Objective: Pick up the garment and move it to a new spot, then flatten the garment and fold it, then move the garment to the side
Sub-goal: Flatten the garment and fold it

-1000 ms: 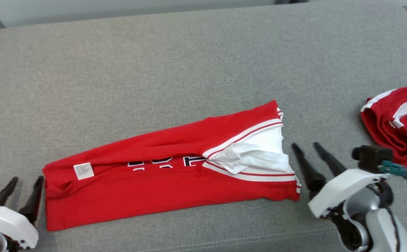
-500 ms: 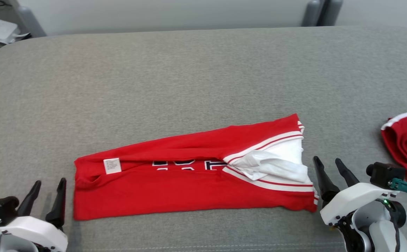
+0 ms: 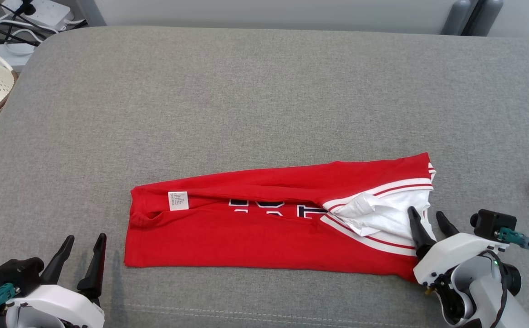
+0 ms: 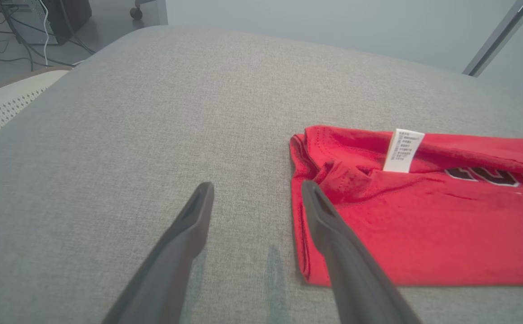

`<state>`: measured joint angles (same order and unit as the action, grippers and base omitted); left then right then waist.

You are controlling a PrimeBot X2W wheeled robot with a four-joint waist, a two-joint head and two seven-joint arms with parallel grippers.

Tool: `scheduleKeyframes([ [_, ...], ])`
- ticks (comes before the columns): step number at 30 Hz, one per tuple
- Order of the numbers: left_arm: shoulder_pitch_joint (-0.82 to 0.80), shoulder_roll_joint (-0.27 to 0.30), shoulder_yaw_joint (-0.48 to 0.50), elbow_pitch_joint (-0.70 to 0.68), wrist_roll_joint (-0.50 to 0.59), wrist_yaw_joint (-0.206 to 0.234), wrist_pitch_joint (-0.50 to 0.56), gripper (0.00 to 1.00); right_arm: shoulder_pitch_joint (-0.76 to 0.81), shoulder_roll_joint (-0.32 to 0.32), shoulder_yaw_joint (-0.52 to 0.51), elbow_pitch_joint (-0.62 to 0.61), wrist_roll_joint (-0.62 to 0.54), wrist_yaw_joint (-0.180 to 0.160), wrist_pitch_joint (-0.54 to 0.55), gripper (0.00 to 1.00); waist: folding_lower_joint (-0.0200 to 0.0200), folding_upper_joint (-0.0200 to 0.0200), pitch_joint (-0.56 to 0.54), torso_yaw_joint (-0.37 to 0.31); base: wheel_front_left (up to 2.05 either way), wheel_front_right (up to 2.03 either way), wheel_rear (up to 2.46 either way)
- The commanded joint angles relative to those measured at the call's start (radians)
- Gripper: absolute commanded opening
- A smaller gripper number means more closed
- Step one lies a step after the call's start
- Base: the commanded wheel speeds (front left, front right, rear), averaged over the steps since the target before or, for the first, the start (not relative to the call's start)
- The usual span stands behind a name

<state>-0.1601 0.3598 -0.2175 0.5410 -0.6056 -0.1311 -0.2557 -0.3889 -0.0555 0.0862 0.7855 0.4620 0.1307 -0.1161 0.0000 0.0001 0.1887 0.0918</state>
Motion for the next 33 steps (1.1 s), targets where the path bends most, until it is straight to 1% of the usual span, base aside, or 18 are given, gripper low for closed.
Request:
scheduleKeyframes([
  [1,-0.014,0.039,0.032,-0.024,-0.007,0.000,-0.006,1.00,-0.016,0.005,0.039,0.024,0.021,0.000,-0.001,1.00,0.0000,-0.0001,0.004,0.006,0.00,0.00,0.00],
  [5,-0.012,0.044,0.020,-0.031,-0.018,0.000,-0.006,1.00,-0.036,0.005,0.108,0.090,0.088,0.000,0.026,1.00,0.0000,-0.0001,0.008,0.016,0.00,0.00,0.00],
  [6,-0.011,0.044,0.017,-0.032,-0.022,0.000,-0.006,1.00,-0.039,0.005,0.130,0.101,0.109,0.000,0.039,0.92,0.0000,-0.0001,0.008,0.019,0.00,0.00,0.00],
  [7,-0.012,0.044,0.014,-0.032,-0.026,0.000,-0.006,1.00,-0.041,0.005,0.150,0.111,0.128,0.000,0.050,0.71,0.0000,-0.0001,0.007,0.020,0.00,0.00,0.00],
  [8,-0.012,0.044,0.014,-0.032,-0.026,0.000,-0.006,1.00,-0.041,0.005,0.150,0.111,0.128,0.000,0.050,0.71,0.0000,-0.0001,0.007,0.020,0.00,0.00,0.00],
  [9,-0.012,0.044,0.013,-0.031,-0.028,0.000,-0.006,1.00,-0.044,0.005,0.167,0.120,0.138,0.000,0.054,0.56,0.0000,-0.0001,0.006,0.021,0.00,0.00,0.00],
  [10,-0.012,0.044,0.012,-0.031,-0.031,0.000,-0.006,1.00,-0.046,0.005,0.184,0.128,0.150,0.000,0.059,0.24,0.0000,-0.0001,0.005,0.023,0.00,0.00,0.00],
  [11,-0.012,0.044,0.011,-0.031,-0.033,0.000,-0.006,1.00,-0.048,0.005,0.196,0.134,0.161,0.000,0.060,0.04,0.0000,-0.0001,0.004,0.023,0.00,0.00,0.00],
  [12,-0.011,0.044,0.011,-0.031,-0.033,0.000,-0.006,1.00,-0.051,0.005,0.205,0.142,0.170,0.000,0.056,0.00,0.0000,-0.0001,0.002,0.024,0.00,0.00,0.00],
  [14,-0.009,0.043,0.011,-0.032,-0.035,0.000,-0.006,1.00,-0.060,0.005,0.211,0.163,0.174,0.000,0.042,0.00,0.0000,-0.0001,-0.002,0.025,0.00,0.00,0.00],
  [17,-0.004,0.038,0.021,-0.034,-0.036,0.000,-0.006,1.00,-0.108,-0.003,0.155,0.233,0.118,0.000,-0.034,0.00,0.0000,-0.0001,-0.012,0.021,0.00,0.00,0.00],
  [19,0.000,0.033,0.025,-0.034,-0.035,0.000,-0.006,1.00,-0.132,-0.023,0.116,0.269,0.092,0.000,-0.064,0.00,0.0000,-0.0001,-0.017,0.020,0.00,0.00,0.00],
  [23,0.010,0.019,0.029,-0.035,-0.031,0.000,-0.006,1.00,-0.167,-0.066,0.051,0.315,0.054,0.000,-0.091,0.00,0.0000,-0.0001,-0.032,0.014,0.00,0.00,0.00],
  [29,0.029,0.000,0.035,-0.035,-0.027,0.000,-0.006,1.00,-0.206,-0.136,-0.020,0.331,0.000,0.000,-0.105,0.00,0.0000,-0.0001,-0.045,-0.011,0.00,0.00,0.00],
  [31,0.032,-0.006,0.033,-0.036,-0.024,0.000,-0.006,1.00,-0.220,-0.140,-0.037,0.325,-0.017,0.000,-0.098,0.00,0.0000,-0.0001,-0.047,-0.019,0.00,0.00,0.00],
  [33,0.034,-0.012,0.027,-0.038,-0.022,0.000,-0.006,1.00,-0.234,-0.123,-0.032,0.292,-0.032,0.000,-0.087,0.00,0.0000,-0.0001,-0.049,-0.026,0.00,0.00,0.00],
])
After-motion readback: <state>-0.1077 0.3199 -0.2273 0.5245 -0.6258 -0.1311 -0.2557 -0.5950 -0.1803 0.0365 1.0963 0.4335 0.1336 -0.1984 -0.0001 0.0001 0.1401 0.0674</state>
